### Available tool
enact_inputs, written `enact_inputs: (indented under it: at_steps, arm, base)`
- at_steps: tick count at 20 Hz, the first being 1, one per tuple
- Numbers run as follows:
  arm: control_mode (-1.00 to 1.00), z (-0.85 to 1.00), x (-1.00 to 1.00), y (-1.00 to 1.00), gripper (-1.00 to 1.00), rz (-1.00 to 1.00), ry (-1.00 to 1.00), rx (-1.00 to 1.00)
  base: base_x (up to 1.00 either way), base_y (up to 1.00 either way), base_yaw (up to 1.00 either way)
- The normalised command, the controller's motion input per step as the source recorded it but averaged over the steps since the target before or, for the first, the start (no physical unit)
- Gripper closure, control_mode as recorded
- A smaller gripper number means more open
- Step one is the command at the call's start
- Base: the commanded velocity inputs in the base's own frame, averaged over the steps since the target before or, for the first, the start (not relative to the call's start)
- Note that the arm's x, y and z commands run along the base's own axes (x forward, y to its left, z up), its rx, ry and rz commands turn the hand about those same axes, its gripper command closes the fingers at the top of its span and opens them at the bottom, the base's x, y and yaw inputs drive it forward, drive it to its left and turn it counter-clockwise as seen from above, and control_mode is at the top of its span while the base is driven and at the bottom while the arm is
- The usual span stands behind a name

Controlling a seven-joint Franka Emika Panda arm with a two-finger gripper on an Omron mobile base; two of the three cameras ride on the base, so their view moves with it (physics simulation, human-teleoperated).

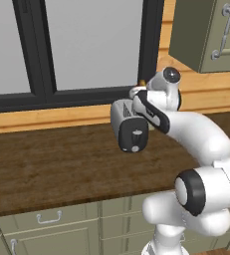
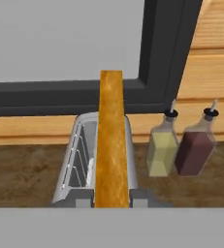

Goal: Start the toaster. Once the lever pops up, take the bread to the plate on the dining counter.

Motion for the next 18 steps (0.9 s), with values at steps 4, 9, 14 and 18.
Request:
enact_inputs:
  at_steps: [4,9,14,18]
  arm:
    - [-1.00,0.03,-0.98,0.00,1.00,0.00,0.25,0.00]
    - [-1.00,0.00,-0.99,0.00,1.00,0.00,0.11,0.00]
    - [-1.00,0.02,-0.94,0.00,1.00,0.00,0.00,0.00]
    - [-1.00,0.15,-0.81,0.00,1.00,0.00,-0.06,0.00]
  base:
    - [0.00,0.00,0.00]
    - [0.00,0.00,0.00]
    - [0.00,0.00,0.00]
    - [0.00,0.00,0.00]
